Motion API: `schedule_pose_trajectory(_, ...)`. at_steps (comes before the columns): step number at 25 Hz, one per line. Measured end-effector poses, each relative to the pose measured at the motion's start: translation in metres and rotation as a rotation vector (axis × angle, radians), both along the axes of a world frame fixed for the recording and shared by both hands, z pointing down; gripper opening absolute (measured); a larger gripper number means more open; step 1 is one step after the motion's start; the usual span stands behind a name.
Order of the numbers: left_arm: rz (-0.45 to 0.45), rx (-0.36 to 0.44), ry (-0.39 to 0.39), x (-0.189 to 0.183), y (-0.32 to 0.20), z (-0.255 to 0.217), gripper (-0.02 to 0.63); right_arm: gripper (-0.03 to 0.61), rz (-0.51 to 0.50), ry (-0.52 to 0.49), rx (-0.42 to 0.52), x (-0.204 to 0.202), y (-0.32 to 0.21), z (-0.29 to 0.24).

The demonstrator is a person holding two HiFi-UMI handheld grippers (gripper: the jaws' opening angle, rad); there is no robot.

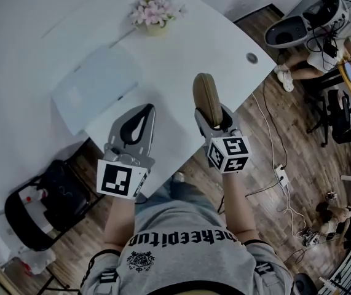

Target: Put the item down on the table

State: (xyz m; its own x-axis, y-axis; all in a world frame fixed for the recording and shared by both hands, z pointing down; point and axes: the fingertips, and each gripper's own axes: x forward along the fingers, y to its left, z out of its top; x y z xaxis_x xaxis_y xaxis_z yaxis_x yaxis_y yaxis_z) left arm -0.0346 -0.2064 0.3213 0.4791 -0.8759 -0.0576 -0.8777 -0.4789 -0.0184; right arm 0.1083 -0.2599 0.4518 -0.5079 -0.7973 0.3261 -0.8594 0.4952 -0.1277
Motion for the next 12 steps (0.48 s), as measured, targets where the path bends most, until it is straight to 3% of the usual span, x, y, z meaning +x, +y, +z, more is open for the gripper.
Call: schedule_pose_trajectory(12, -0.037, -0.022, 0.014, -0.012, -0.006, 0.01, 0.018, 0.262, -0.003, 0.07, -0.11, -0.002, -0.013, 0.057)
